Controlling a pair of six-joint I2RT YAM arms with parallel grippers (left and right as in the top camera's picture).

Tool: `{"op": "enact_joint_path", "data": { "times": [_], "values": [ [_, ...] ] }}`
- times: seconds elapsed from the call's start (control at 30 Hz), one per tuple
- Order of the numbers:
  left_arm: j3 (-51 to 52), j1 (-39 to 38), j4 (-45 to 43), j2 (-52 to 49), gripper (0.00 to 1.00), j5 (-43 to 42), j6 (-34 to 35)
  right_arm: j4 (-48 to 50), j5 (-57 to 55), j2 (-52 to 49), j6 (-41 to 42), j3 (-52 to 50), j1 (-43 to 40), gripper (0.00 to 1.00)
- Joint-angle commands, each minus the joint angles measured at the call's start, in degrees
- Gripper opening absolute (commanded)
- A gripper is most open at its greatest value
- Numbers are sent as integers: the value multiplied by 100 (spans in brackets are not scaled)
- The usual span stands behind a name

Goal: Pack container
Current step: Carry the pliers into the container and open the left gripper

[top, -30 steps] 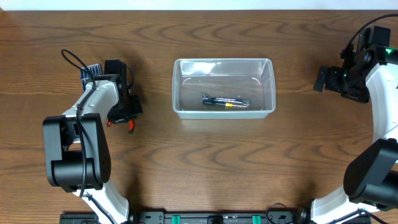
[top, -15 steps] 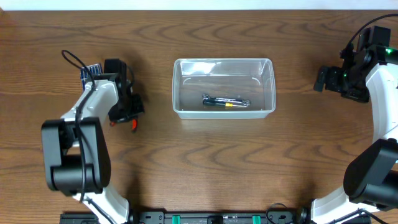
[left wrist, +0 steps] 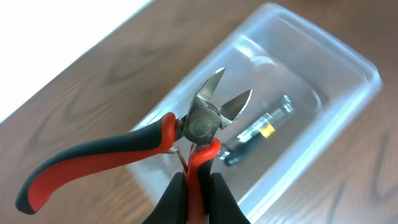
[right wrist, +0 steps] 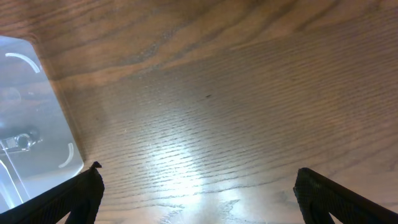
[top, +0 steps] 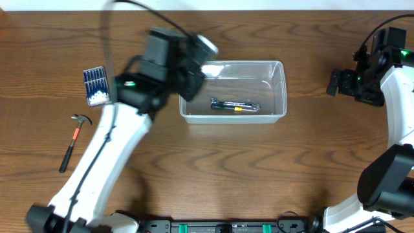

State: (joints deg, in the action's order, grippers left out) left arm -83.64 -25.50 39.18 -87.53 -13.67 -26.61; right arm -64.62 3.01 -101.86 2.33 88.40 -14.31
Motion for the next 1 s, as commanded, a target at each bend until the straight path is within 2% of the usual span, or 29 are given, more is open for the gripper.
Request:
{"op": "enact_joint_path", "data": {
  "times": [0.0, 0.27, 0.6, 0.67, 0.7, 0.8, 0.83, 0.97],
  "values": [
    [96, -341, 17, -573, 6, -22, -1209, -7, 4, -15, -70, -35, 42, 99],
    [96, -481, -114, -1932, 6, -22, -1237, -59, 2, -15, -70, -35, 42, 99],
    [96, -457, -238, -2817, 7, -20, -1233, -74, 0, -15, -70, -35, 42, 99],
    [96, -459, -240, -2883, 22, -22, -1233, -76, 2, -15, -70, -35, 42, 99],
    [96, -459, -238, -2896, 37, -22, -1228, -76, 2, -15, -70, -35, 42, 99],
    [96, -457, -238, -2896, 59, -20, -1217, -92, 2, -15, -70, -35, 42, 99],
    [94, -452, -238, -2894, 64, 11, -1213, -96, 2, -15, -70, -35, 39, 99],
    [76, -452, -177, -2704, 76, 553, -1145, -114, -2, -15, -74, -35, 39, 99]
  ]
}}
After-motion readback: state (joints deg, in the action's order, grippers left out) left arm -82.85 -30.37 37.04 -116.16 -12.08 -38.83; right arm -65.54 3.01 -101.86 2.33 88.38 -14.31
